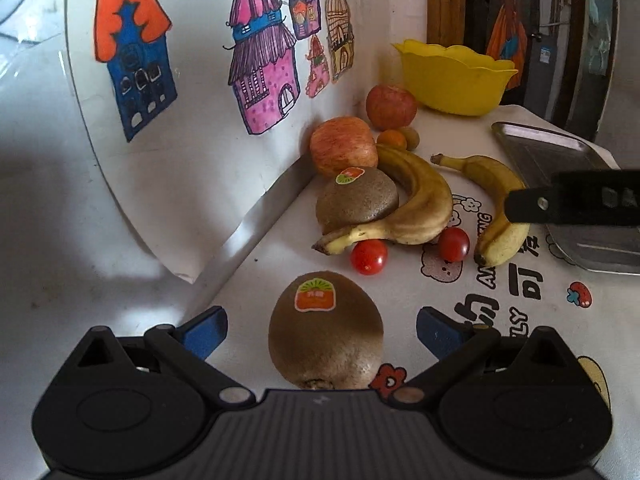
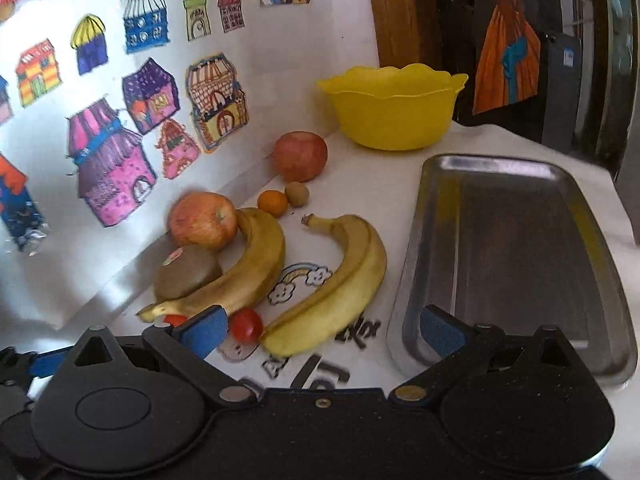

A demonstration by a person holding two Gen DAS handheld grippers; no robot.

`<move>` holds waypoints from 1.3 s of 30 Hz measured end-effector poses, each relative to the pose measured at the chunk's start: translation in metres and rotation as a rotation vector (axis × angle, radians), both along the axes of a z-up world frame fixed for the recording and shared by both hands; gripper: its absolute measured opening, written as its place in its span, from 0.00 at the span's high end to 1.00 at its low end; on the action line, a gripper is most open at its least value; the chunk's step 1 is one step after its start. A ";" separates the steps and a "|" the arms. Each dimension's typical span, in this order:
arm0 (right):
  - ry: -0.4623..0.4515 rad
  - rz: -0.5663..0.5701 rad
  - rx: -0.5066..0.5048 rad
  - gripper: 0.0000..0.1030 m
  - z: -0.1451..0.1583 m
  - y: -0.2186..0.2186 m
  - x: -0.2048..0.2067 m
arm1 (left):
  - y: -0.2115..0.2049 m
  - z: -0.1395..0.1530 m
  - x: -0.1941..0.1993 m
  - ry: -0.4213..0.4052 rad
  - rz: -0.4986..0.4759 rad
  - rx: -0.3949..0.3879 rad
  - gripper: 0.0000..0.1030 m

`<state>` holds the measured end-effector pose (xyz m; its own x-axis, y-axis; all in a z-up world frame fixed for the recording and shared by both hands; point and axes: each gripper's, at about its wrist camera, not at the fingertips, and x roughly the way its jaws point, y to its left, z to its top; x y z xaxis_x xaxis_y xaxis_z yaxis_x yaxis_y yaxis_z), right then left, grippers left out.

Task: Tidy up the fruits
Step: 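Close the left tool on a brown kiwi while the right tool grasps a yellow banana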

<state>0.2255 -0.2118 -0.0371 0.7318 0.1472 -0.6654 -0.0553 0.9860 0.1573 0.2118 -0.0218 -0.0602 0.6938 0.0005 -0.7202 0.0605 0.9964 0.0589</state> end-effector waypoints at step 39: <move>0.028 0.057 -0.065 0.42 -0.041 -0.009 0.084 | -0.026 -0.006 0.009 0.003 0.131 -0.054 0.40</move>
